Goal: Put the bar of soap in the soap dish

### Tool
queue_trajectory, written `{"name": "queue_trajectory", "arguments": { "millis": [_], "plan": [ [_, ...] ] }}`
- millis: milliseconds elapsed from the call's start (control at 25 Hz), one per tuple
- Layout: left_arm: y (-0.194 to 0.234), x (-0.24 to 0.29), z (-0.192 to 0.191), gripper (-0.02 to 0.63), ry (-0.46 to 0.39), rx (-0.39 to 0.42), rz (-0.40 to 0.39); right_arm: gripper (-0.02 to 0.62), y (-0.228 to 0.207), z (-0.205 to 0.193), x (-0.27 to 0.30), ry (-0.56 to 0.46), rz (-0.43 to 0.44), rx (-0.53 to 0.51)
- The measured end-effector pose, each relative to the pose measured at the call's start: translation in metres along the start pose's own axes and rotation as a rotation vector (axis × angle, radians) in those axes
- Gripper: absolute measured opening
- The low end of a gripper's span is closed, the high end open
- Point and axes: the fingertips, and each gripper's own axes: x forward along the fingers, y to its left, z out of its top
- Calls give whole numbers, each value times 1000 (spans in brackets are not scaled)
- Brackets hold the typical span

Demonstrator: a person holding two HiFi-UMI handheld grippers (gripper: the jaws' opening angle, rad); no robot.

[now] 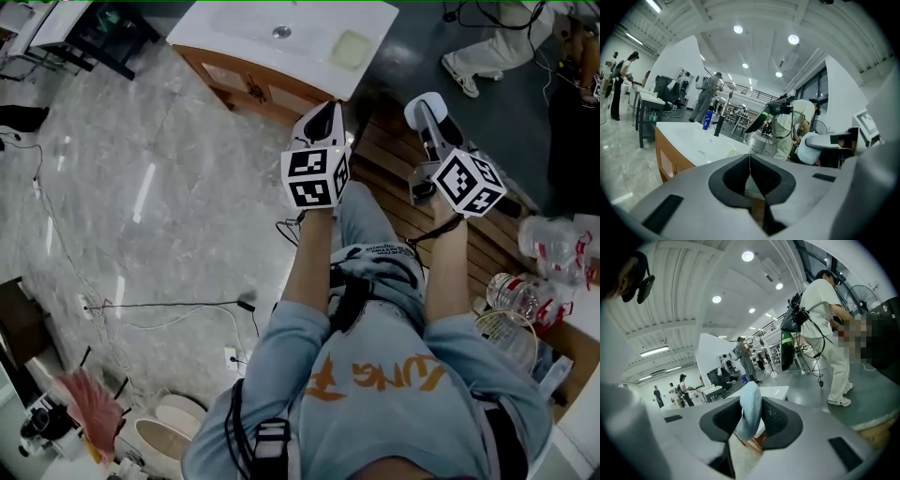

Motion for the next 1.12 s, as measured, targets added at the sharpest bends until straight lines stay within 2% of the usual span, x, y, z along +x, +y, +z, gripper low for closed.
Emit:
{"name": "queue_trajectory", "arguments": {
  "millis": [240, 360, 520, 640, 840, 960, 1120],
  "plan": [
    [23, 83, 2, 25, 121, 24, 19, 140, -45, 6, 79, 51, -7, 92],
    [28, 128, 19, 25, 177, 34, 23, 140, -66, 27, 119, 81, 0, 121],
    [21, 168, 60, 25, 185, 47, 27, 140, -82, 74, 161, 85, 26, 128],
    [19, 185, 73, 25, 186, 53, 33, 140, -85, 92, 183, 91, 54, 125],
    [45, 208, 75, 25, 200, 37, 63, 140, -83, 82, 216, 135, 89, 123],
    [56, 222, 75, 25, 196, 36, 49, 140, -83, 73, 236, 138, 96, 133],
    [81, 238, 69, 25, 232, 35, 46, 140, -77, 44, 247, 194, 118, 149]
  ]
}}
